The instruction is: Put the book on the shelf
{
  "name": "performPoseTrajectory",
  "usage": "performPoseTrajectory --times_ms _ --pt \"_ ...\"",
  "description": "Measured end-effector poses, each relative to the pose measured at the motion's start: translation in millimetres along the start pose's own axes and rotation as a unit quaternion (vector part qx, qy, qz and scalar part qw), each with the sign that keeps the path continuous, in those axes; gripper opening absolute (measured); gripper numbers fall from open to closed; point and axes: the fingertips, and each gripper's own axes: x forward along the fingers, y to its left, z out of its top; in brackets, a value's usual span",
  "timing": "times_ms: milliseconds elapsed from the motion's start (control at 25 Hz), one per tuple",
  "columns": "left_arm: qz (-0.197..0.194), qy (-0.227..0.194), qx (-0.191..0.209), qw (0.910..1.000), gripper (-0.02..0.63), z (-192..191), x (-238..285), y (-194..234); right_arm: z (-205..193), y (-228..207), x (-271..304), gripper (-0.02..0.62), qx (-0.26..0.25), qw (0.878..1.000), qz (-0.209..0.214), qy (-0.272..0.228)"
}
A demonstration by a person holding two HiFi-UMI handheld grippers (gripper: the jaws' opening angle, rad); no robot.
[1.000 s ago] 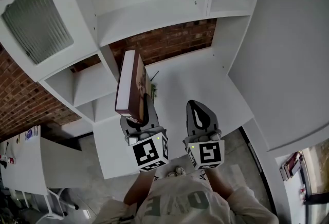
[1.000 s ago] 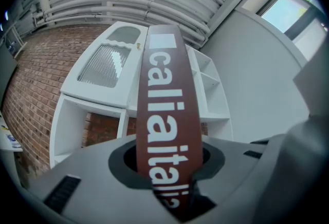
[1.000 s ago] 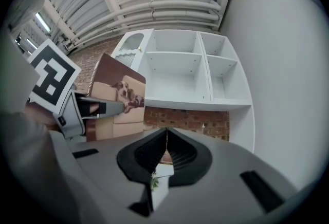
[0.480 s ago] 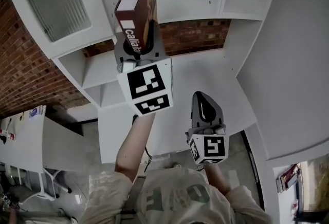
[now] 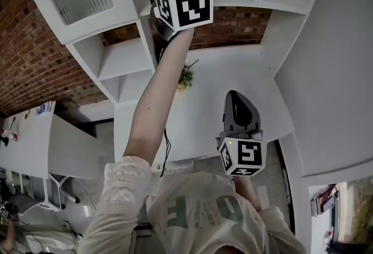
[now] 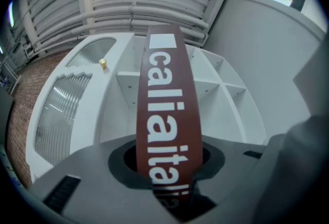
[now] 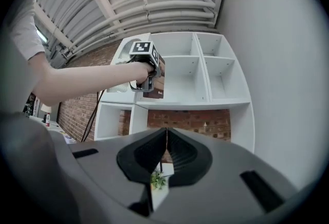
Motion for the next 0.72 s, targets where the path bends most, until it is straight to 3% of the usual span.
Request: performPoseTrajectory --times_ms 320,720 --pt "0.03 0.093 -0.014 0.9951 0.155 -36 71 7 -11 -25 -9 0.017 -0.004 0.999 -0.033 0.016" --pt "0.051 0.114 0.004 0.9921 0.155 -58 129 19 -19 -25 20 0.017 -0.016 0.999 -0.022 0.017"
